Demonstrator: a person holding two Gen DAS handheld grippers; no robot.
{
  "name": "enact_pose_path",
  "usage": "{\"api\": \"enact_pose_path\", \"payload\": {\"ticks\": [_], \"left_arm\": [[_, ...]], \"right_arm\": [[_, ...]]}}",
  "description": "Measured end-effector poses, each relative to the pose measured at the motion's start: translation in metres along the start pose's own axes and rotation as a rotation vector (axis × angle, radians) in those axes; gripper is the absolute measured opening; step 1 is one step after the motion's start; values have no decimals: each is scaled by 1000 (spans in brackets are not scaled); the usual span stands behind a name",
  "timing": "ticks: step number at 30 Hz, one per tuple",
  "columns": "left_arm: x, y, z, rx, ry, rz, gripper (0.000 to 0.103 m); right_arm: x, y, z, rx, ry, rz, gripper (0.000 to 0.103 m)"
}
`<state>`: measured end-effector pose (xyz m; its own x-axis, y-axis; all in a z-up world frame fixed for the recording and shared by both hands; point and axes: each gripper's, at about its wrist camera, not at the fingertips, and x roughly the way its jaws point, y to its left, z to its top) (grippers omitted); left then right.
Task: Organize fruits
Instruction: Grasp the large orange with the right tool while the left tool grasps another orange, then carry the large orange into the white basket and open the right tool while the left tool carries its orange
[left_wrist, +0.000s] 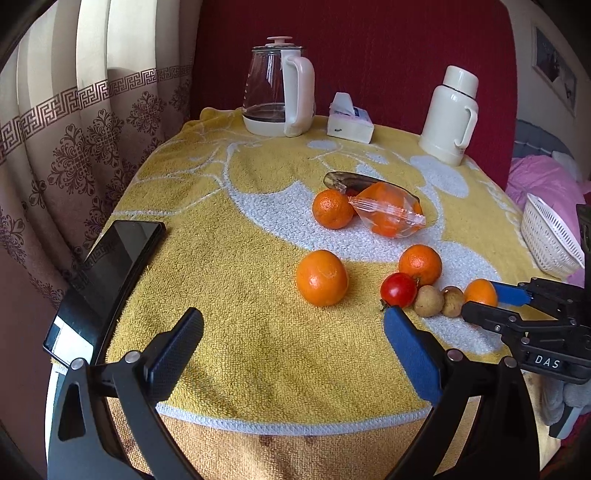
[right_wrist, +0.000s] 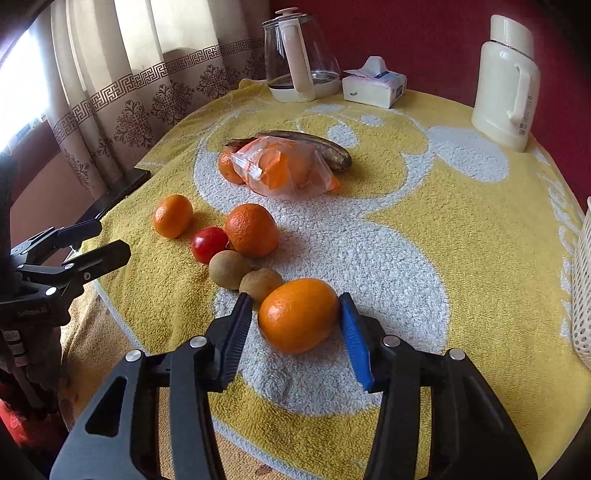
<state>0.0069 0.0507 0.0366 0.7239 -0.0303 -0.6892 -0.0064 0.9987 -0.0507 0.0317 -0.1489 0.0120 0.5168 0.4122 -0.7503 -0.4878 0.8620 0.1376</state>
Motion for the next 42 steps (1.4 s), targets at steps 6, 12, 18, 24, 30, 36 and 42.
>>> {"api": "enact_pose_path", "payload": {"ticks": [6,12,18,24,30,36,42], "left_arm": [[26,-3,17,2,34,-11,74],[49,-7,27,-1,79,-27,50],[56,-8,27,-14,92,-52,40],[43,1,26,-66,57,-68,40],[24,-10,30,-53,16,-84,40],[4,-27,34,-28,-16,-112,40],[-9,-43,38,-4,-36,-131,40]], "right_arm": [[-4,-8,-3,30,-4,8,45],[-7,-16,-4,69,-15,23,45],[-17,-23,-3,104,-50,34,45],[-37,-37,0,157,-104,36,45],[-65,-57,4,205,-174,1,45],[-103,-93,4,278,-267,-81,45],[-138,-146,-9,402,-337,-208,45]]}}
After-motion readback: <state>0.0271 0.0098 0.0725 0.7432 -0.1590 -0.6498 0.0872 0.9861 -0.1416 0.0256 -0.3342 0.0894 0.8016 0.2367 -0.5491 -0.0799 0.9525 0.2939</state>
